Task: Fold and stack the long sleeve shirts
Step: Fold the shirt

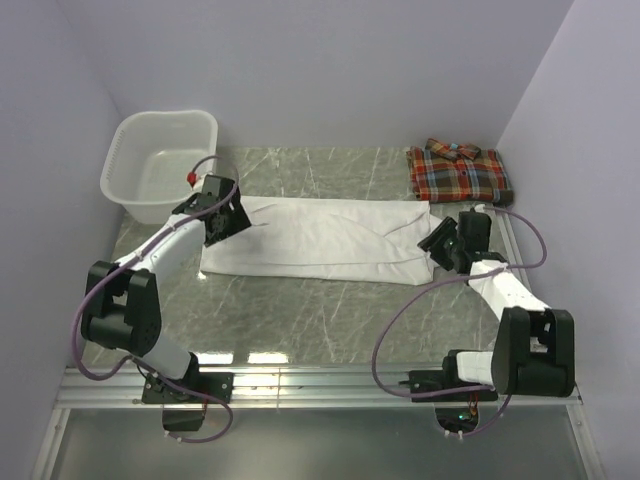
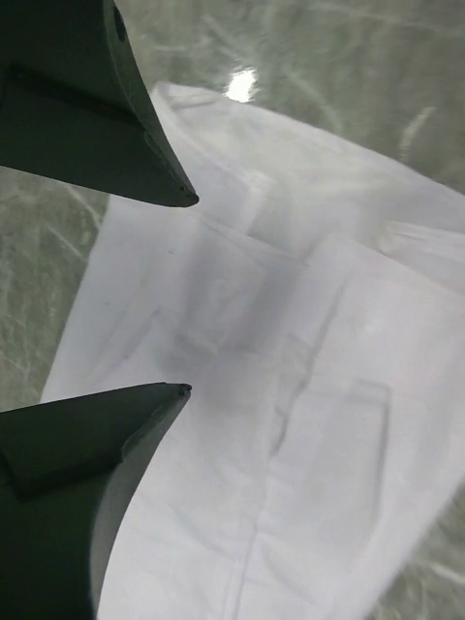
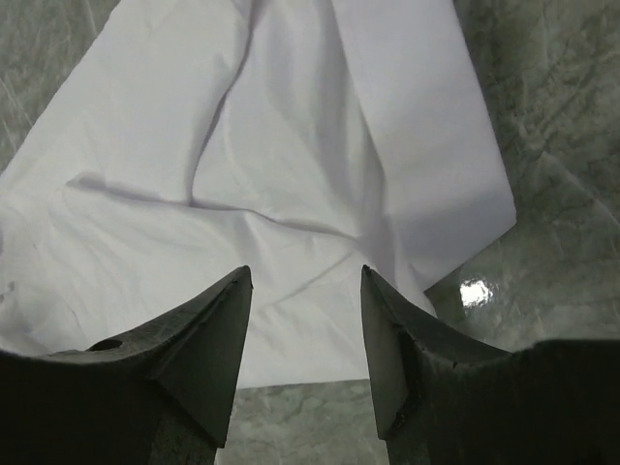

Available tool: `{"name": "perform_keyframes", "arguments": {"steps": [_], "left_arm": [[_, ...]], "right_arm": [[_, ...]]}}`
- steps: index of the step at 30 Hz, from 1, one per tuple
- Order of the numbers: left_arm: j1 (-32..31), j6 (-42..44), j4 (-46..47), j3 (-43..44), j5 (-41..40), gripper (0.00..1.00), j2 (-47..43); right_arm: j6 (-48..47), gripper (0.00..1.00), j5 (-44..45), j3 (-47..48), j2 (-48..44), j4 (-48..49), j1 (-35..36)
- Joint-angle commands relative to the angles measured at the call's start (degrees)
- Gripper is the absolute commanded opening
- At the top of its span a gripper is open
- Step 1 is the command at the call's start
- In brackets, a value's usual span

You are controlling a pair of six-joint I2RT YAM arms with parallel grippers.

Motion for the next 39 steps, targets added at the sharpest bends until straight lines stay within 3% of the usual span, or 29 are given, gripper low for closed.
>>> {"name": "perform_keyframes", "arguments": {"steps": [1,5,8,13,20,27,39], "left_arm": [[-0.88,9.14,2.72,5.84,-2.84,0.8,0.43],[-2.89,13.54,4.57,11.2,-1.61,0.82,6.84],[-4.47,16.45,5.18,16.12,-2.05,0.9,12.2],[-5.62,19.35,7.3,22.54,-1.96,0.97,20.19],[-4.92,17.87,4.4,29.67,-0.91,0.96,29.78],[-4.04,8.21,2.9,21.25,0.94,0.95,29.0],[1.93,-4.72,-2.11,-0.55,7.7,0.94,15.57]], "right_arm": [[-5.12,0.56,7.9,3.43,-4.27,-9.05,4.04],[-5.31,0.56,11.87,5.19,-5.42,-13.28,10.45],[-3.29,0.57,11.96,4.67,-5.42,-13.99,13.09],[-0.3,0.67,11.96,4.57,-3.14,-12.67,16.35],[0.49,0.68,13.54,8.44,3.36,-11.53,20.05],[0.32,0.65,15.03,11.08,10.83,-10.74,20.66],[-4.68,0.64,11.61,17.48,22.26,-11.44,21.37]]}}
